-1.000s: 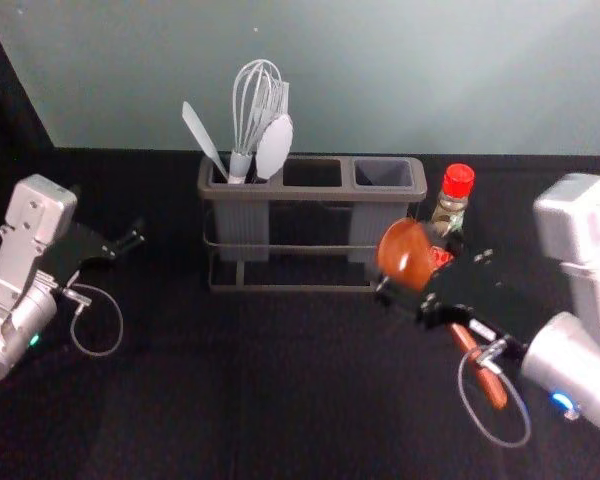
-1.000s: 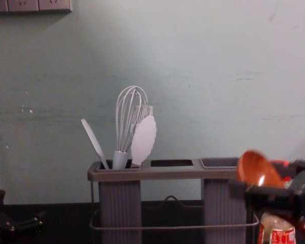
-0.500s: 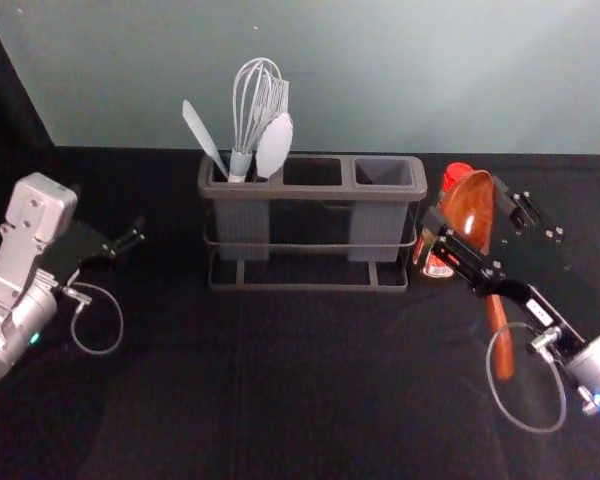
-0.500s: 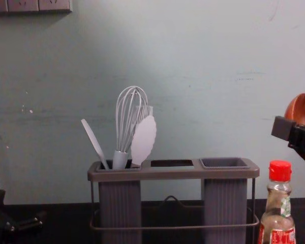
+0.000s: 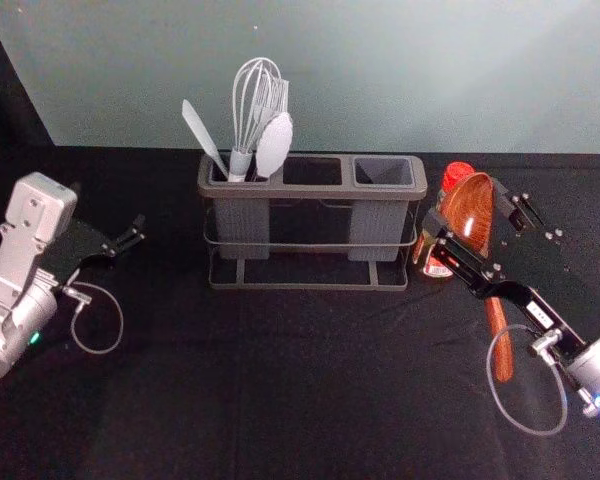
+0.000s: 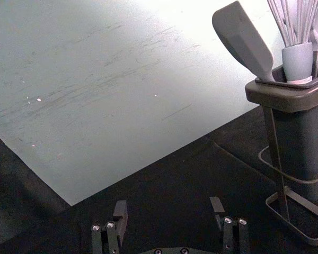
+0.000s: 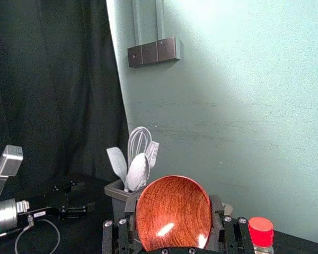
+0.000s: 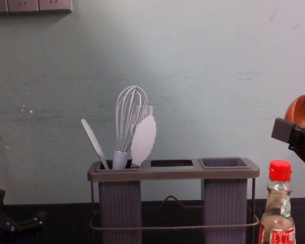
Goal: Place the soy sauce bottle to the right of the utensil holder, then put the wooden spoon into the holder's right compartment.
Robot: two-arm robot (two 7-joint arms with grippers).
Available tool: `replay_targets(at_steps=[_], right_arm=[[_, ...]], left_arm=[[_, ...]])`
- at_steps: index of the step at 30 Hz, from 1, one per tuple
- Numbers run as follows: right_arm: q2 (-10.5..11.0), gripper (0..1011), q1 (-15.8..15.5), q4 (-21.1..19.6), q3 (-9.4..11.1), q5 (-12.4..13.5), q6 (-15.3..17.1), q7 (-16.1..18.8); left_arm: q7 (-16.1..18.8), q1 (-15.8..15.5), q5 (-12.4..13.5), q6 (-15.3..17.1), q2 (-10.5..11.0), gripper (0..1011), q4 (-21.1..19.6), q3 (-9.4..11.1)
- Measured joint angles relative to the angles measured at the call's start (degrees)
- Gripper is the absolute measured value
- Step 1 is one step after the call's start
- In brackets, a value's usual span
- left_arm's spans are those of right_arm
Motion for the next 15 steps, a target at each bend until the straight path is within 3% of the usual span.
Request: replay_targets(at_steps=[15], right_arm=[[0.0, 838, 0.1, 0.0, -0.1, -0.1, 0.1, 0.1]], left_arm=[[0.0, 0.0, 0.0, 0.0, 0.0, 1011, 0.0, 0.0]])
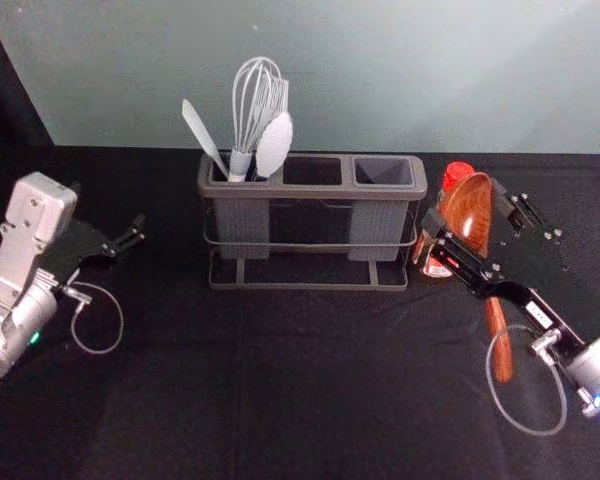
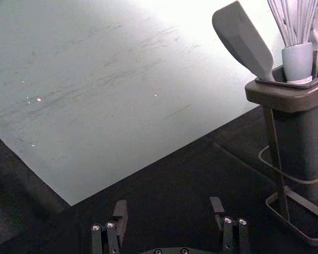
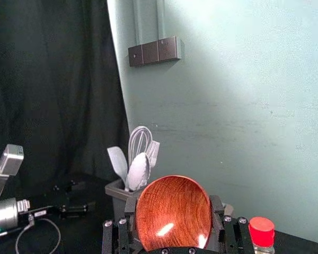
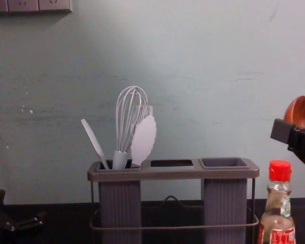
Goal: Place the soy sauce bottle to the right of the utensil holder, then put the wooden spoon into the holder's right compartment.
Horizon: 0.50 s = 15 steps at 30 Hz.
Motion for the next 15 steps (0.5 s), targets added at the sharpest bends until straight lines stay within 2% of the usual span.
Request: replay_targets(at_steps=[3, 7, 11, 15], right_arm=[[0.4, 838, 0.4, 0.3, -0.4, -0.2, -0.1, -0.1], [0.6, 838, 3.3, 1.5, -1.6, -1.2, -0.6, -0.9], [0.7, 838, 7.4, 3.3, -3.1, -1.8, -0.7, -1.3], [-0.2, 838, 12.8, 6.7, -4.6, -0.9, -1.7, -1.1]], left_arm=[[0.0, 0.0, 0.0, 0.0, 0.0, 1011, 0.0, 0.0], [0.0, 0.0, 0.0, 0.0, 0.0, 1011, 0.0, 0.0], [0.0, 0.0, 0.0, 0.0, 0.0, 1011, 0.0, 0.0], [0.0, 0.0, 0.0, 0.0, 0.0, 1011, 0.0, 0.0]])
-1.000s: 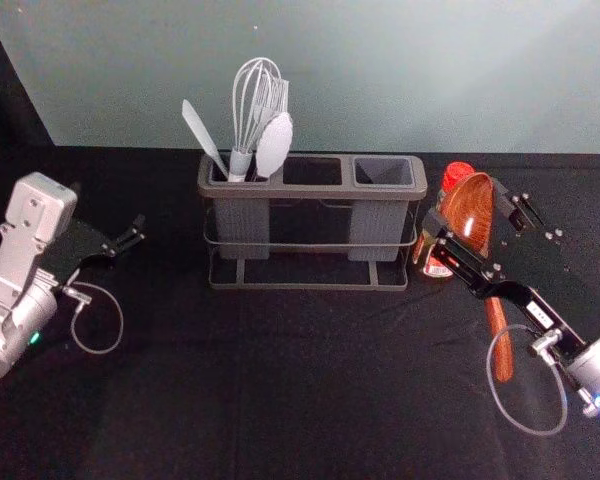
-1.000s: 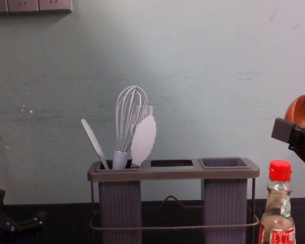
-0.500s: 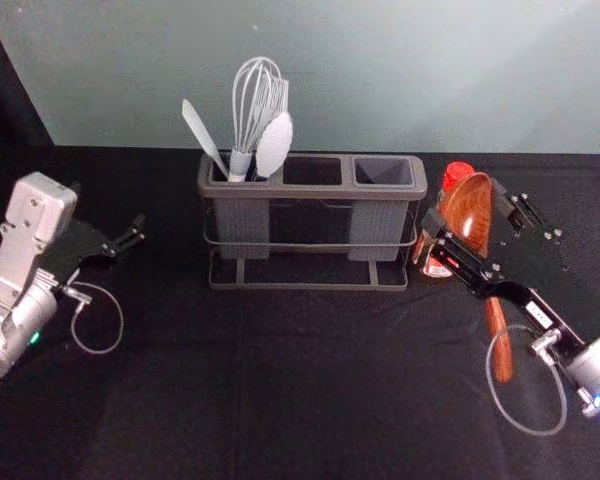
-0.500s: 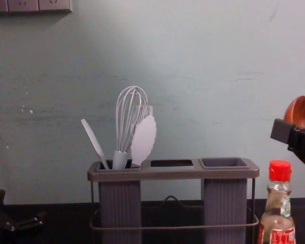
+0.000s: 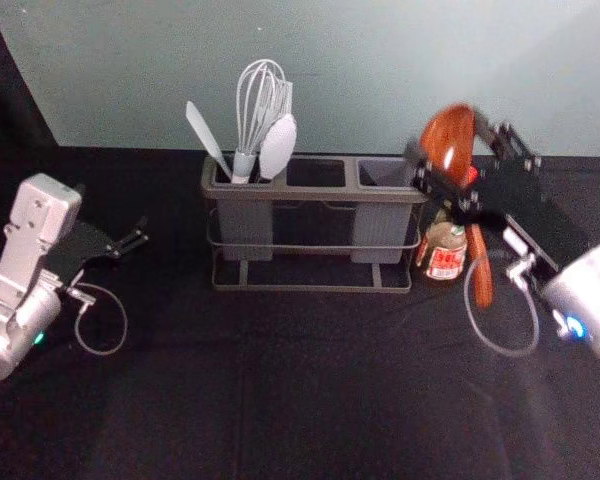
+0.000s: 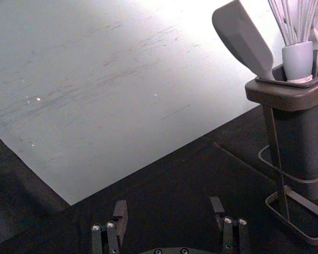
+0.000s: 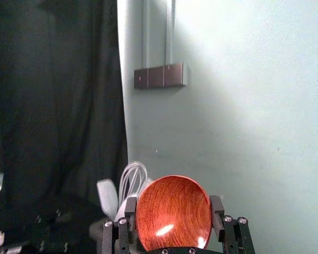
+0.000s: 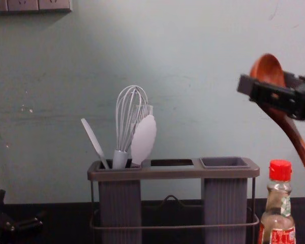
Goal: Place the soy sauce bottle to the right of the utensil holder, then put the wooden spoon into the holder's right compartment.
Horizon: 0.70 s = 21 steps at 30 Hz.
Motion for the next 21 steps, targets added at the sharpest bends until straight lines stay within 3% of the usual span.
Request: replay_targets(at_steps=[1, 5, 13, 21], right_arm=[[0.0, 838, 0.0, 0.0, 0.0, 0.0, 0.0, 0.0], [-1.4, 838, 5.8, 4.6, -1.7, 1.7, -1.7, 0.6], [-2.8, 838, 12.7, 9.9, -4.2, 3.0, -4.5, 1.8], [-3.9, 838, 18.2, 14.7, -6.2, 4.0, -6.5, 2.4]], left_arm=[[0.0, 0.0, 0.0, 0.0, 0.0, 1011, 0.0, 0.0], [0.0, 0.0, 0.0, 0.0, 0.0, 1011, 0.0, 0.0], [0.0, 0.0, 0.0, 0.0, 0.0, 1011, 0.0, 0.0], [0.0, 0.0, 0.0, 0.0, 0.0, 1011, 0.0, 0.0]])
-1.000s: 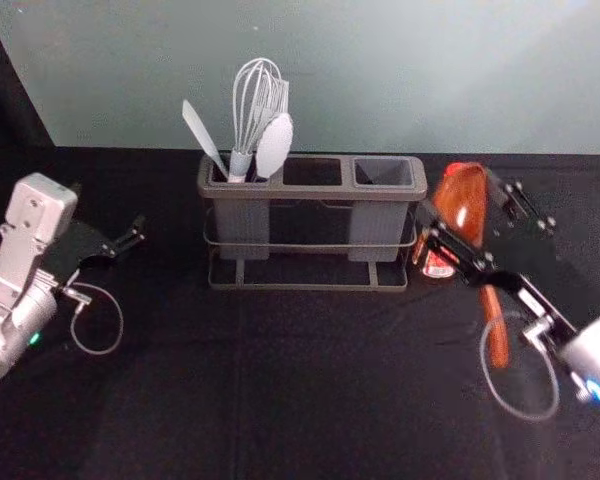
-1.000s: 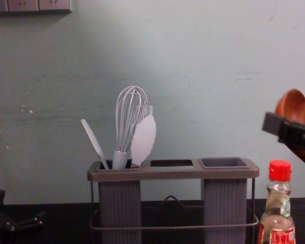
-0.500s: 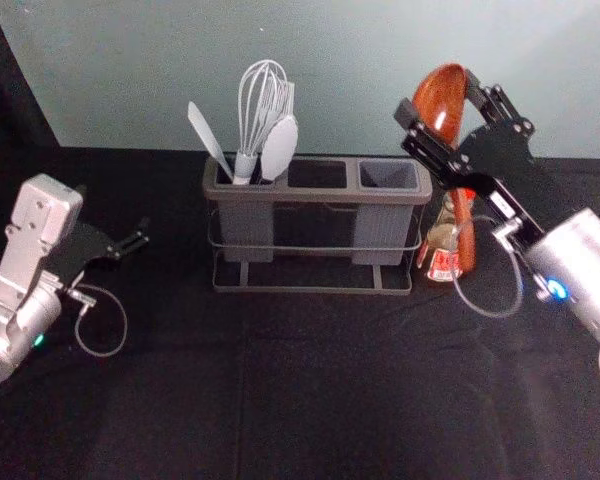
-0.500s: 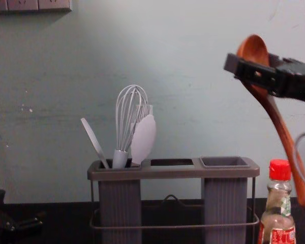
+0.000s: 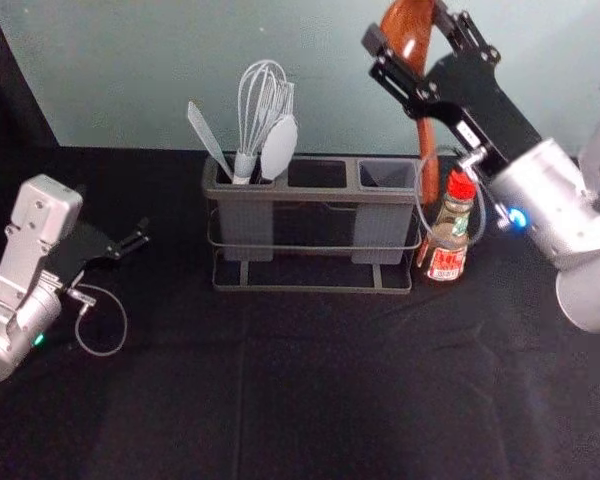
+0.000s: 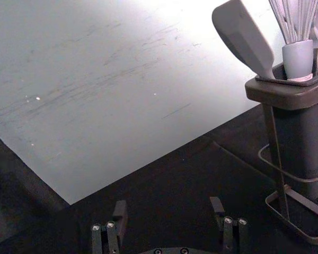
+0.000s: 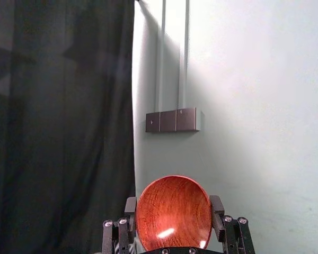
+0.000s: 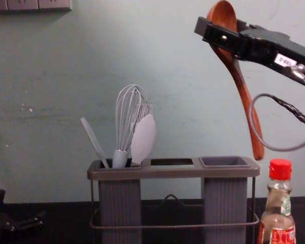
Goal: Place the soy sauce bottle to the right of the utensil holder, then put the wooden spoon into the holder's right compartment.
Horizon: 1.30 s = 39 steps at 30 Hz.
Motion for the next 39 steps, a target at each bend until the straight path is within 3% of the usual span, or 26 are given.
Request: replay_targets(at_steps=[8, 20, 39], right_arm=[[-1.0, 838, 5.1, 6.2, -1.8, 0.8, -2.8, 0.5], [-3.4, 838, 9.6, 14.2, -3.3, 2.7, -6.6, 0.3], [-7.6, 838, 10.8, 23.5, -3.2, 4.0, -14.2, 1.3]], left_arm=[[0.0, 0.0, 0.0, 0.0, 0.0, 1011, 0.0, 0.0], [0.0, 0.0, 0.0, 0.0, 0.0, 1011, 0.0, 0.0], [0.0, 0.0, 0.0, 0.0, 0.0, 1011, 0.0, 0.0]])
